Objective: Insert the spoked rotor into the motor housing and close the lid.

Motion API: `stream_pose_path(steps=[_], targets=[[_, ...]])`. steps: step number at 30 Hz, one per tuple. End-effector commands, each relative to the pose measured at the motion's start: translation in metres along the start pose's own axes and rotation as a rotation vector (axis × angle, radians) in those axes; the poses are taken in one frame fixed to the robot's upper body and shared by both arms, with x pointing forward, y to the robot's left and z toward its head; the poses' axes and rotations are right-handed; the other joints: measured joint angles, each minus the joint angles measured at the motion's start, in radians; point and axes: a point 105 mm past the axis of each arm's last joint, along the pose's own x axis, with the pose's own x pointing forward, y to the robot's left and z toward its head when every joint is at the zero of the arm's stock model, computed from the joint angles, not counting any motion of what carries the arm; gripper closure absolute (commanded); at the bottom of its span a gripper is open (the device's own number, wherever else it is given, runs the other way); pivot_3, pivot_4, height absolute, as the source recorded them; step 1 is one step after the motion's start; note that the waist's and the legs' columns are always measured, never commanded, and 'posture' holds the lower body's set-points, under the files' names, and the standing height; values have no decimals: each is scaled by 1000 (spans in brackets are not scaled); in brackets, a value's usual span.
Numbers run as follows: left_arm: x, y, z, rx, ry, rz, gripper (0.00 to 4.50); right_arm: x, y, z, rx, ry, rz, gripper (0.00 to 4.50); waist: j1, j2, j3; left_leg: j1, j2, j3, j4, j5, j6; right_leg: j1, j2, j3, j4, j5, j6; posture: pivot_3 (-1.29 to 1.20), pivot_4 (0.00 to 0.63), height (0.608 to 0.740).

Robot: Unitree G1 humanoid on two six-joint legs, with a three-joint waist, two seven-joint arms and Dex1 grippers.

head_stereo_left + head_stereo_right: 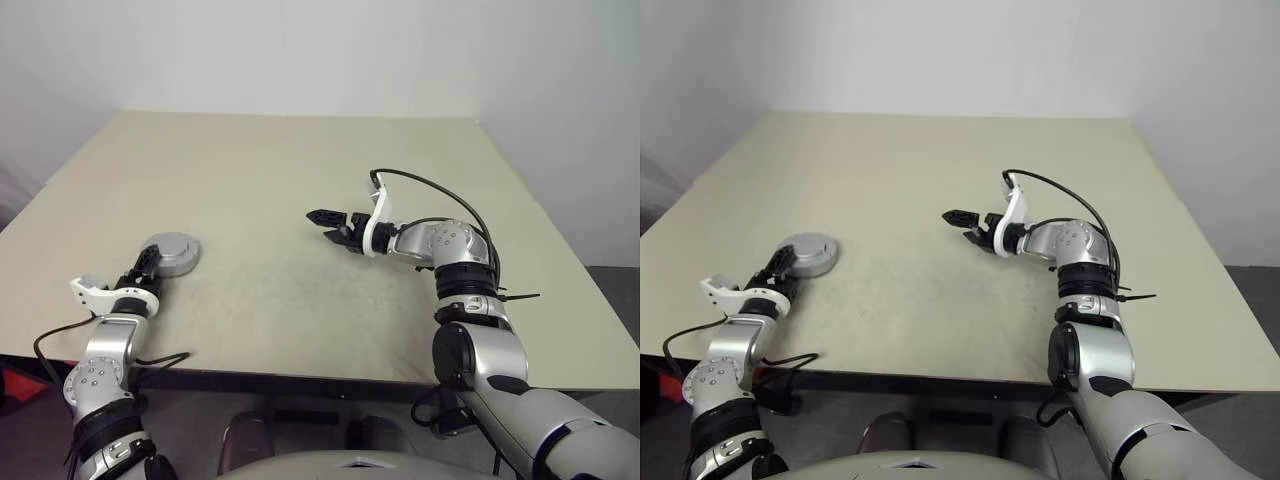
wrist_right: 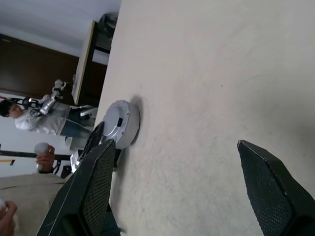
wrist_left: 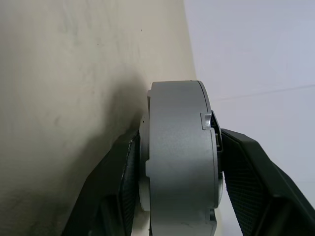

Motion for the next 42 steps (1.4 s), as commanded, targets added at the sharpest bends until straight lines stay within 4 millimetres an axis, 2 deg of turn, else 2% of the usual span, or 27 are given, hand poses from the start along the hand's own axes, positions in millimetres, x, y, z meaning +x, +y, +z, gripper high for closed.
stream_pose_path(steps=[1, 4, 11, 12, 19, 23, 25, 29, 32, 36, 39, 42], targets=[[3, -9, 9, 17, -35, -23, 2298, 0, 13, 11, -33, -29, 35, 30, 0, 0, 0, 1, 0, 0, 0, 0, 0, 1, 0, 0, 0, 0, 0, 0, 0, 740], [3, -8, 11, 44, -37, -14, 2298, 0, 13, 12, -34, -32, 31, 30, 0, 0, 0, 3, 0, 0, 0, 1, -1, 2, 0, 0, 0, 0, 0, 0, 0, 740], [2, -3, 13, 27, -42, 20, 141, 1, 11, 11, -32, -31, 17, 0, 0, 0, 0, 6, 1, 1, 0, 2, -3, 4, 0, 0, 1, 0, -1, 0, 0, 740], [2, -2, 13, 18, -40, 28, 12, 1, 11, 10, -32, -30, 16, 0, 0, 1, 0, 7, 1, 1, -1, 2, -4, 5, 0, 0, 1, 0, 0, 0, 0, 740], [-9, 4, 6, -39, 5, 71, 12, 0, 8, 9, -29, -21, 6, 0, -5, 1, -1, 11, 1, 1, -1, 3, -5, 7, 0, 0, 1, -2, 3, 0, 0, 740], [-24, 15, -4, -70, 43, 119, 12, -1, 6, 7, -26, -15, -3, 0, -6, 1, -1, 10, 1, 1, -1, 1, -3, 7, 0, 0, -1, 1, -3, 0, 0, 740], [-35, 19, -15, -83, 81, 146, 12, -1, 4, 7, -25, -11, -9, 0, -7, 1, -1, 10, 1, 2, -1, 0, -2, 7, 0, 0, -3, 1, -3, 0, 0, 740], [-57, 23, -34, -90, 146, 181, 12, -2, 1, 6, -22, -7, -22, 0, -7, 5, -5, 9, 0, 3, -1, -4, 2, 9, 0, 1, -7, 0, -2, 0, 0, 740], [-67, 22, -39, -107, 164, 193, 12, -1, -1, 5, -21, -4, -31, 0, -6, 9, -7, 11, 0, 3, -1, -6, 3, 13, 0, 1, -11, 0, 0, 0, 0, 740], [-70, 11, -52, -120, 226, 171, 12, 0, -1, 5, -24, 2, -33, 0, -2, 9, -7, 11, 0, 3, -1, -7, 3, 15, 0, 1, -12, -3, 4, 0, 0, 740], [-68, -17, -85, -98, 387, 78, 12, 0, -1, 5, -36, 2, -36, 0, 3, 9, -7, 11, -1, 3, -1, -7, 3, 16, -1, 1, -12, -4, 7, 0, 0, 740], [-64, -46, -104, -38, 487, -40, 12, -1, -4, 5, -77, 3, -53, 0, 6, 8, -7, 11, -2, 2, -1, -6, 3, 16, -2, 1, -12, -4, 8, 0, 0, 740]])
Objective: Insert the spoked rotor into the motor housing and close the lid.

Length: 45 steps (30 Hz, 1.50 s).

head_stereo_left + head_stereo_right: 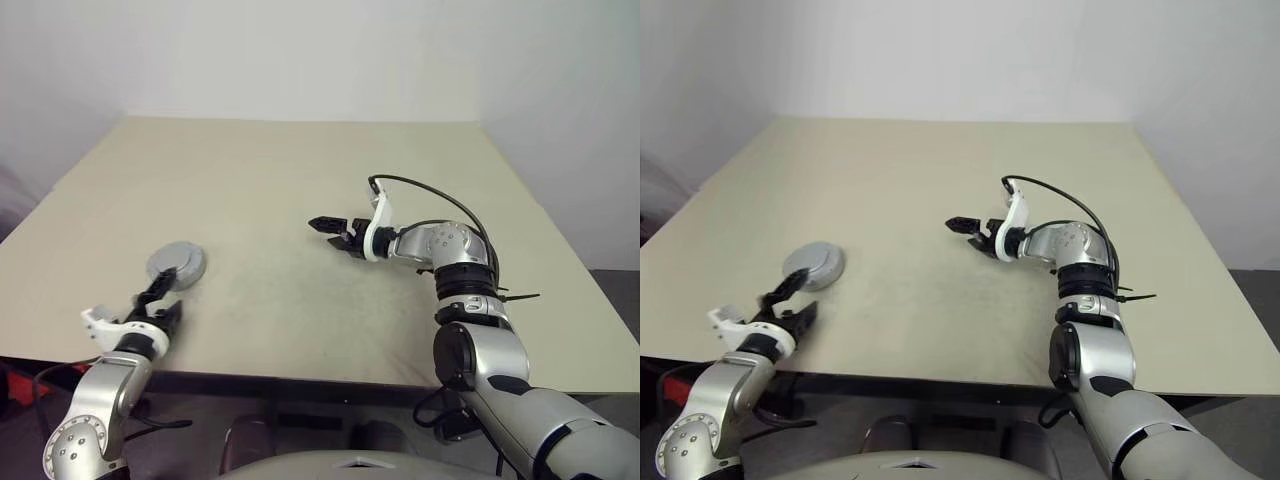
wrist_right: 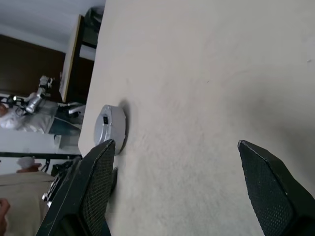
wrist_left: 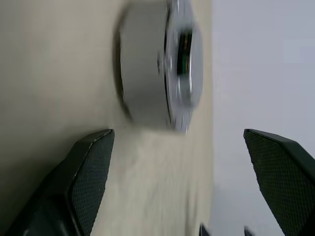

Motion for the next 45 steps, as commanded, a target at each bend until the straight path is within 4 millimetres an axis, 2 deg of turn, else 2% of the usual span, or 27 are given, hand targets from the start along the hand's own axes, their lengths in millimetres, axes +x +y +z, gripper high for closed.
stream_pose_path(steps=[1, 7, 10, 15, 19, 22, 29, 32, 36, 45], targets=[[13, -40, -39, 115, 192, -142, 12, -3, 6, 10, -88, -28, 7, 0, 0, -2, 0, 0, 0, 0, 0, 0, 0, 0, 0, 0, 0, 0, 1, 0, 0, 740], [29, -85, -45, 325, 279, -296, 12, -14, -11, 9, -208, -27, -19, 0, -7, -4, 0, 2, 4, -1, 0, 3, -4, -1, 3, -2, 4, 1, 1, 0, 0, 740], [33, -84, -42, 423, 320, -312, 12, -26, -20, 16, -253, -41, -18, 0, -10, -3, 0, 1, 3, -1, 0, 3, -4, -2, 3, -1, 3, 1, 0, 0, 0, 740], [40, -72, -30, 610, 320, -282, 12, -47, -19, 31, -412, -81, 36, 0, -8, -3, 0, 0, 4, -1, 0, 2, -4, -2, 3, -1, 3, 2, -2, 0, 0, 740], [53, -67, -15, 835, 183, -256, 12, -57, -10, 23, -571, -31, 111, 0, -5, -3, 0, 0, 3, -1, 0, 2, -3, -1, 2, -1, 3, 3, -4, 0, 0, 740], [58, -68, -23, 1012, 176, -289, 12, -63, -2, 16, -706, -7, 186, 0, -6, -3, 0, 0, 4, -1, 1, 2, -2, -1, 2, -1, 3, 4, -5, 0, 0, 740], [55, -89, -51, 1088, 279, -475, 12, -83, 9, -8, -834, 100, 360, 0, -7, -3, 0, 0, 4, -1, 1, 2, -1, -1, 2, -1, 4, 5, -7, 0, 0, 740], [52, -95, -56, 1096, 306, -528, 12, -89, 8, -12, -871, 133, 384, 0, -7, -3, 0, 0, 4, -1, 1, 2, -1, -1, 2, -1, 4, 5, -8, 0, 0, 740], [50, -100, -56, 1105, 324, -558, 12, -91, 3, -15, -910, 170, 377, 0, -10, -3, 0, 1, 4, 0, 1, 2, 0, -2, 2, -1, 6, 4, -9, 0, 0, 740], [49, -102, -48, 1081, 293, -554, 12, -81, -2, -5, -946, 70, 324, 0, -10, -3, 0, 1, 4, 0, 2, 2, 0, -2, 2, -1, 7, 4, -9, 0, 0, 740]])
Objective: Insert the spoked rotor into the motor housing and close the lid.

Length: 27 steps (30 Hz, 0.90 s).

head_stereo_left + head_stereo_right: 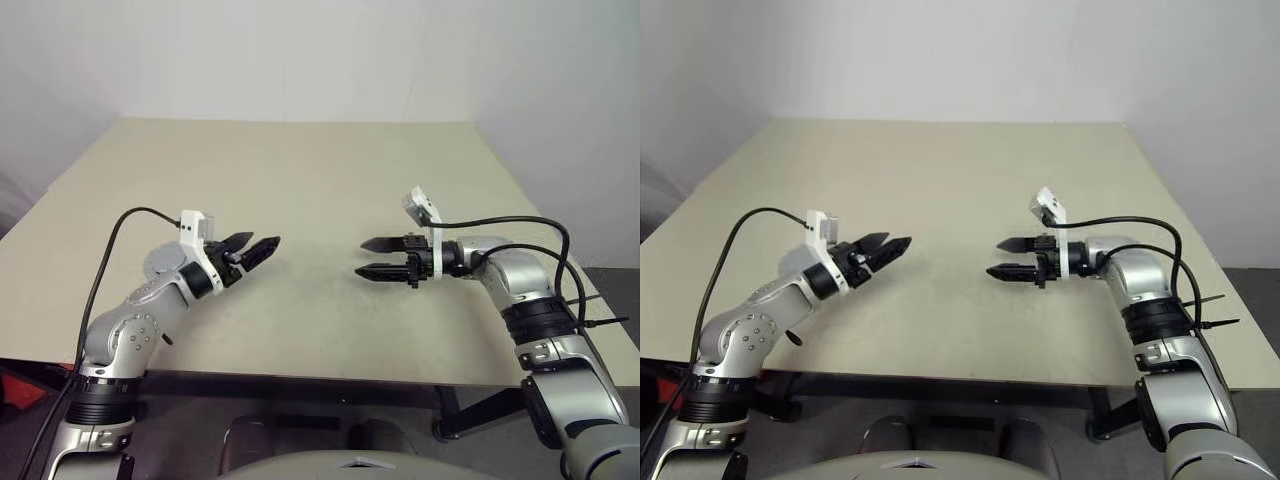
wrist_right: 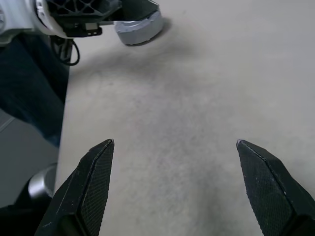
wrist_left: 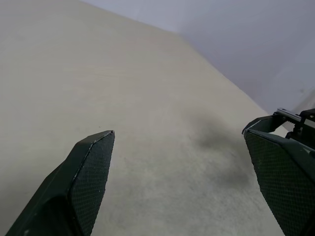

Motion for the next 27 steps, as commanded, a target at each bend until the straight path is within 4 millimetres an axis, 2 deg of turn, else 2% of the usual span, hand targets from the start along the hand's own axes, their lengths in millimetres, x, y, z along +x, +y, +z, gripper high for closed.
stream_pose_path(steps=[1, 8, 12, 27], targets=[[-1, -7, 16, 32, -52, -18, 12, -1, -3, 19, -67, -80, -22, 0, 0, 0, 0, 0, 0, 0, 0, 0, 0, 0, 0, 0, 0, 0, 0, 0, 0, 740], [-1, -9, 19, 25, -73, -18, 12, 2, 1, 20, -20, -95, 14, 0, 0, 0, 0, 0, 0, 0, 0, 0, 1, 0, 0, 0, 0, 0, -1, 0, 0, 740], [-3, -7, 21, 36, -74, -8, 12, 1, -4, 25, -22, -107, -11, 0, 0, 0, 0, 0, 0, 0, 0, 0, 1, 0, 0, 0, 0, 0, -1, 0, 0, 740], [-2, -5, 17, 73, -58, 22, 12, 9, -4, 31, -18, -127, -13, 0, -1, 0, 0, -1, 0, 0, 0, -1, 1, 0, 0, 0, 0, -1, -1, 0, 0, 740]])
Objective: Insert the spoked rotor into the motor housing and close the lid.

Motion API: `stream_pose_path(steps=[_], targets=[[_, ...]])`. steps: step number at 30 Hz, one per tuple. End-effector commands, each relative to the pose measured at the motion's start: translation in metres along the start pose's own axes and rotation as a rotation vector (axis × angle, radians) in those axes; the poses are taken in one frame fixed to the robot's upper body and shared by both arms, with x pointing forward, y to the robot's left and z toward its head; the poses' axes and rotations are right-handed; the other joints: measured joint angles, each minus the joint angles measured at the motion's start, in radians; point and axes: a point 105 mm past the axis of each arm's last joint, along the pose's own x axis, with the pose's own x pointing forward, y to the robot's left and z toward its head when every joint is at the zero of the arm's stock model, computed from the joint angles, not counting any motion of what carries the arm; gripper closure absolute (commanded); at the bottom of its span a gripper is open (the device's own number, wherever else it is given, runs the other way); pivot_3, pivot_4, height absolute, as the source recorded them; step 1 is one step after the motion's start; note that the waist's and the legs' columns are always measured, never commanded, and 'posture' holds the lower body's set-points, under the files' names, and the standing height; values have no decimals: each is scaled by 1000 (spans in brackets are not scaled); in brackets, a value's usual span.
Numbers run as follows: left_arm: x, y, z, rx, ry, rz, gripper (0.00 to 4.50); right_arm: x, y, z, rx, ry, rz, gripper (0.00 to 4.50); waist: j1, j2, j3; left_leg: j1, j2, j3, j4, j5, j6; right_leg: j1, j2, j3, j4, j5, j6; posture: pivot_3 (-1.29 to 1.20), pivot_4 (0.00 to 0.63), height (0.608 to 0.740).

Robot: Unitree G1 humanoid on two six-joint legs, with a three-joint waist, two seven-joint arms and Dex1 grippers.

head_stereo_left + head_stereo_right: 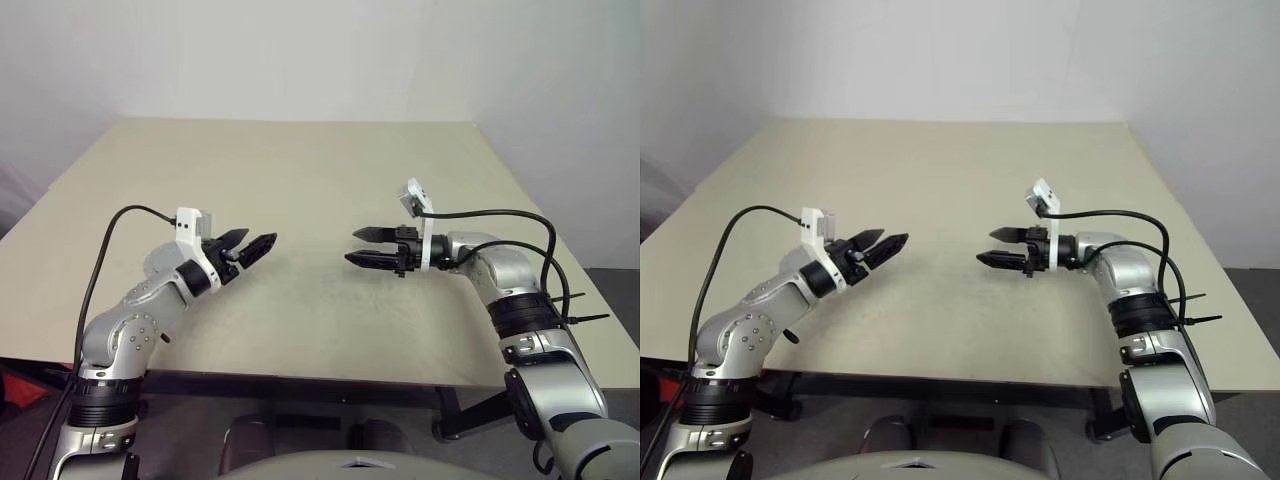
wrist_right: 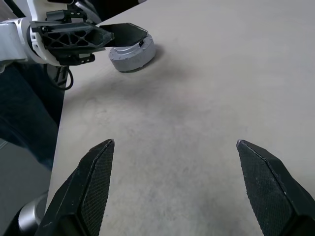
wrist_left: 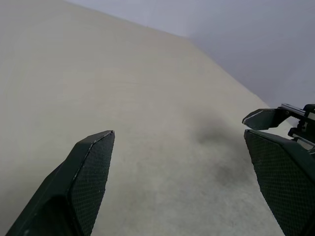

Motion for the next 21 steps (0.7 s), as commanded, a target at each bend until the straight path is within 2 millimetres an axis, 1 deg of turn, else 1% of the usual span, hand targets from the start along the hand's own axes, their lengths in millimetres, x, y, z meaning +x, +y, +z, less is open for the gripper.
stream_pose_path(steps=[1, 9, 14, 20, 21], targets=[[-1, -6, 14, 36, -49, -13, 12, 0, 1, 18, -43, -47, 3, 0, 0, 0, 0, 0, 0, 0, 0, 0, 0, 0, 0, 0, 0, 0, 0, 0, 0, 740], [1, -5, 19, 28, -74, -8, 12, 5, 5, 19, -35, -54, 26, 0, 0, 0, 0, 0, 0, 0, 0, 0, 0, 0, 0, 0, 0, 0, 0, 0, 0, 740], [2, -4, 23, 27, -85, -6, 12, 5, 3, 17, -37, -54, 6, 0, 0, 0, 0, 0, 0, 0, 0, 0, 1, 0, 0, 0, 0, 0, 0, 0, 0, 740], [2, -6, 16, 9, -66, -16, 12, 6, -4, 16, -93, -66, -54, 0, 0, 0, 0, 0, 0, 0, 0, -2, 3, -1, 0, 0, -1, 0, 0, 0, 0, 740], [1, -5, 15, 7, -61, -14, 12, 5, -6, 13, -83, -43, -58, 0, 0, 0, 0, -1, 0, 0, 0, -2, 3, -1, 0, 0, -1, 0, 0, 0, 0, 740]])
